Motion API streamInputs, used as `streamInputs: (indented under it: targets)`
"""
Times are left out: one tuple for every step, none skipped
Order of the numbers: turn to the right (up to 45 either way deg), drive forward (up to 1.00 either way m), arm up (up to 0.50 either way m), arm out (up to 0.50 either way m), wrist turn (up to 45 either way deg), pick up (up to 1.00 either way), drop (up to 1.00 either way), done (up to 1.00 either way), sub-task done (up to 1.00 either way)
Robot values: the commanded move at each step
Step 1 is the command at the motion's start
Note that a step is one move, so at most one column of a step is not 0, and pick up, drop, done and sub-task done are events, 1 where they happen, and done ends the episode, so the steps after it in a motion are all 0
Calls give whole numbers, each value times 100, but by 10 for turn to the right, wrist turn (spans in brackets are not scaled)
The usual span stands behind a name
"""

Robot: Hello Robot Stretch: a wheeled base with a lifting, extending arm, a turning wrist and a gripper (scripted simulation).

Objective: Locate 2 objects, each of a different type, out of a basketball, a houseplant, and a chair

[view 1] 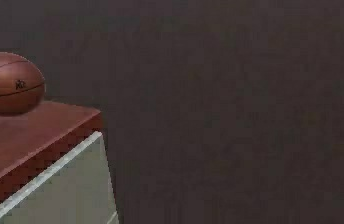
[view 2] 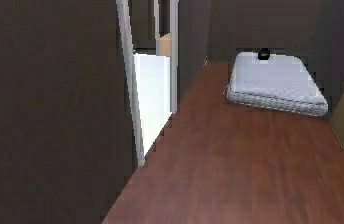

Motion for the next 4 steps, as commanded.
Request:
streamInputs:
  targets:
    - [450, 0, 0, 0, 0, 0, 0, 0, 0]
    - [450, 0, 0, 0, 0, 0, 0, 0, 0]
    - [120, 0, 0, 0, 0, 0, 0, 0, 0]
    - [0, 100, 0, 0, 0, 0, 0, 0, 0]
